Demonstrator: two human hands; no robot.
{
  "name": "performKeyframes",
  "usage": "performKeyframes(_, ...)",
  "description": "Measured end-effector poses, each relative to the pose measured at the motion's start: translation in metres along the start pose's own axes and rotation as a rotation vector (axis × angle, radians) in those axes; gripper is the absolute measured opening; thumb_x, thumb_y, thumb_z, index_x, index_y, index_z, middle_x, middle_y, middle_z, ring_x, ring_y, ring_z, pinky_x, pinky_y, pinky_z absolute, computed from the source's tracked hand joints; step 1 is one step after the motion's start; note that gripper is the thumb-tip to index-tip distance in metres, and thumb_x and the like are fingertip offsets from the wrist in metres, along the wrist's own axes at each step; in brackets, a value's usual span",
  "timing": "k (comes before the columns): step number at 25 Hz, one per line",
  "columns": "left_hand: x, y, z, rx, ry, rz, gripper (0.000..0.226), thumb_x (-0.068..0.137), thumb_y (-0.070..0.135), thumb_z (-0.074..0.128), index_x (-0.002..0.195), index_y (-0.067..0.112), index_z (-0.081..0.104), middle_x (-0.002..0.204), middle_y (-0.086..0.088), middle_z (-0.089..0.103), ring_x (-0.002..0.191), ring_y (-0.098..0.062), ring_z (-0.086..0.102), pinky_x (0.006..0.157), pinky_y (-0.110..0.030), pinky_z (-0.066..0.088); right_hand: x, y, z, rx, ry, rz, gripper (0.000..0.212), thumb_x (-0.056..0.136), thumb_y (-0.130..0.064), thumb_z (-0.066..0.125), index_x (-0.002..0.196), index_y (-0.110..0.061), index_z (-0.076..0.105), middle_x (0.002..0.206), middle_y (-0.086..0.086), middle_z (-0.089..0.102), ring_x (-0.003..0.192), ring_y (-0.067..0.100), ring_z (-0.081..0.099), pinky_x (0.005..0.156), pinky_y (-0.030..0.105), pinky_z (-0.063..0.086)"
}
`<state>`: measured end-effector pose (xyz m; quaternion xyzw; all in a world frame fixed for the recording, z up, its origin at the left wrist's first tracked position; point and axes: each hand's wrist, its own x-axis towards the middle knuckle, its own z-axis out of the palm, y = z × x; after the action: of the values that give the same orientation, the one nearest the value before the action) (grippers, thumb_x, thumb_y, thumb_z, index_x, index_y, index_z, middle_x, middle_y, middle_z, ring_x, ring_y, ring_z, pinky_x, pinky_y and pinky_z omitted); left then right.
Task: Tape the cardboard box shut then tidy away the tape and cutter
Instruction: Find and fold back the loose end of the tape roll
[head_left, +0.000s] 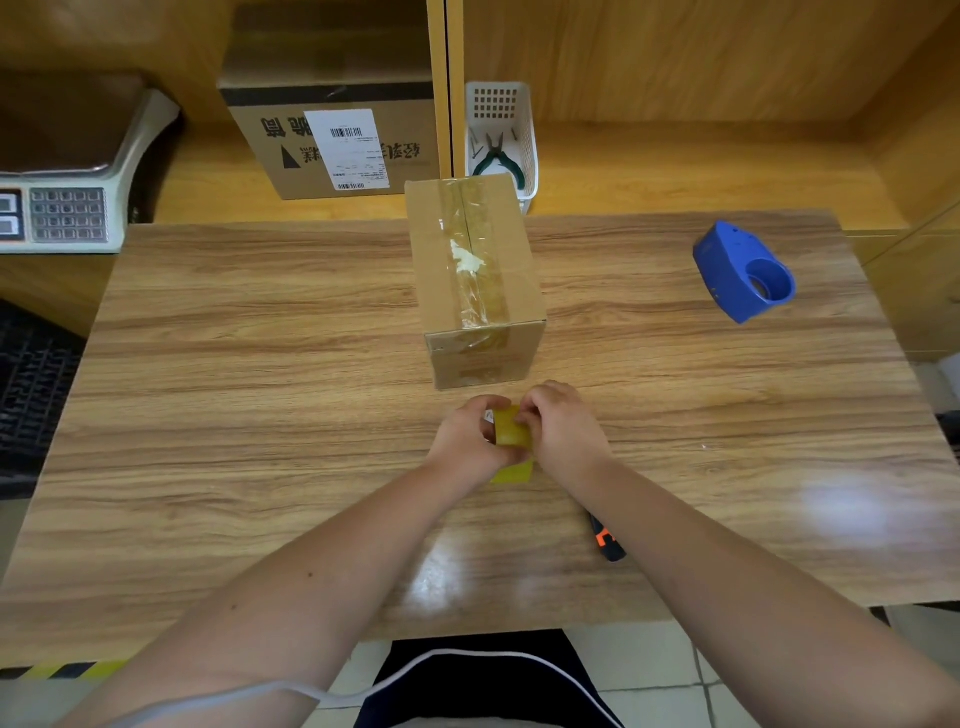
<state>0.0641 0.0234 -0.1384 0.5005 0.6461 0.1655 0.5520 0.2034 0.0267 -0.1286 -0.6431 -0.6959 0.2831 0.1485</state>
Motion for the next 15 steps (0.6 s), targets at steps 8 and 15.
performKeyframes(8,0.0,0.009,-0.004,-0.032,-0.001,-0.044,0.069,0.06,0.026,0.087,0.122,0.023,0.057,0.082,-0.003,0.07,0.069,-0.015,0.064,0.06,-0.027,0.051,-0.004,-0.002,-0.002,0.161,-0.015,-0.048,0.022,0.086,0.004,0.048,0.074,-0.014,0.047,0.082,-0.001,0.049,0.085,0.017,0.045,0.069,0.022,0.029)
performKeyframes(15,-0.009,0.053,-0.029,-0.174,-0.101,-0.066,0.057,0.063,0.017,0.088,0.115,0.009,0.064,0.076,-0.003,0.071,0.073,-0.016,0.071,0.076,-0.038,0.061,-0.005,-0.031,-0.057,0.287,0.132,-0.159,0.027,0.082,0.008,0.049,0.074,-0.017,0.052,0.076,-0.007,0.053,0.076,0.004,0.049,0.068,0.01,0.036)
